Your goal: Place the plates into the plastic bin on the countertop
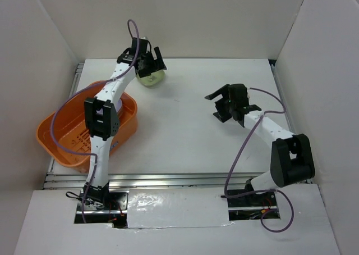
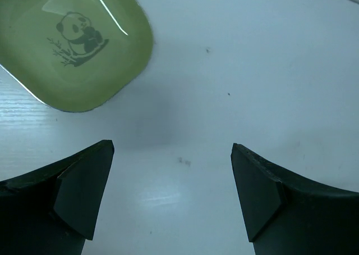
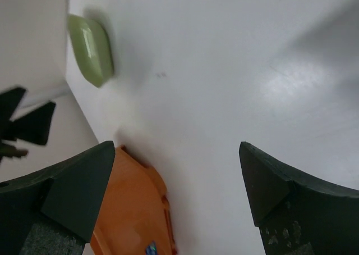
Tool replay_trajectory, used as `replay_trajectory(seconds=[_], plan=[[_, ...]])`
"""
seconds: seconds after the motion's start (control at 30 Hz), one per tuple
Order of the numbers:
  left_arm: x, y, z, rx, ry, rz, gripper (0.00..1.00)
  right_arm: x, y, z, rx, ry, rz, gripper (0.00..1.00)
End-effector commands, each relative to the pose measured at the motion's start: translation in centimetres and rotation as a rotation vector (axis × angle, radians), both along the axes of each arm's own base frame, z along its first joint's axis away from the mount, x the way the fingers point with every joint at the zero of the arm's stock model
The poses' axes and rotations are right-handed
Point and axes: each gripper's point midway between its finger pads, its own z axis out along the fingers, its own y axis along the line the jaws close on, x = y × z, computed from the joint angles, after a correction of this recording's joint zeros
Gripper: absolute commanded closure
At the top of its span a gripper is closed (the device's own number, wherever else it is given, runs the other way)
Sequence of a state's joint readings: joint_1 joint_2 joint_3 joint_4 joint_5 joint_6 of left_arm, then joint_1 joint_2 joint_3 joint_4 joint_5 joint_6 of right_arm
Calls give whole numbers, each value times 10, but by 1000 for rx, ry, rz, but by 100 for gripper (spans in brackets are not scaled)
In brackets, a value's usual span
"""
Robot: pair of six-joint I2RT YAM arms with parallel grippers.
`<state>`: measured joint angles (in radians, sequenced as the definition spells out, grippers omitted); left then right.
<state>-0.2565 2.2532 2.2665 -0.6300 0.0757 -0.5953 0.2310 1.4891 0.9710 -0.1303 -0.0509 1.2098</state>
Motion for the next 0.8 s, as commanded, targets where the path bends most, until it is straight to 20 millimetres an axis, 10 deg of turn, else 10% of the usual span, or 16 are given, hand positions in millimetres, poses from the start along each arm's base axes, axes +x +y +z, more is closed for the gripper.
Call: replay_trajectory(seconds=[0.0,0.43,0.77], plan=[[40,14,9,-121,-77,219,1,-32,8,-6,-3,7,91,0],[66,82,-92,-16,43,633,1,-45,22,5,-3,-26,226,0],[57,77,-136,48,110,655,1,-37,33,7,26,-19,274,0]])
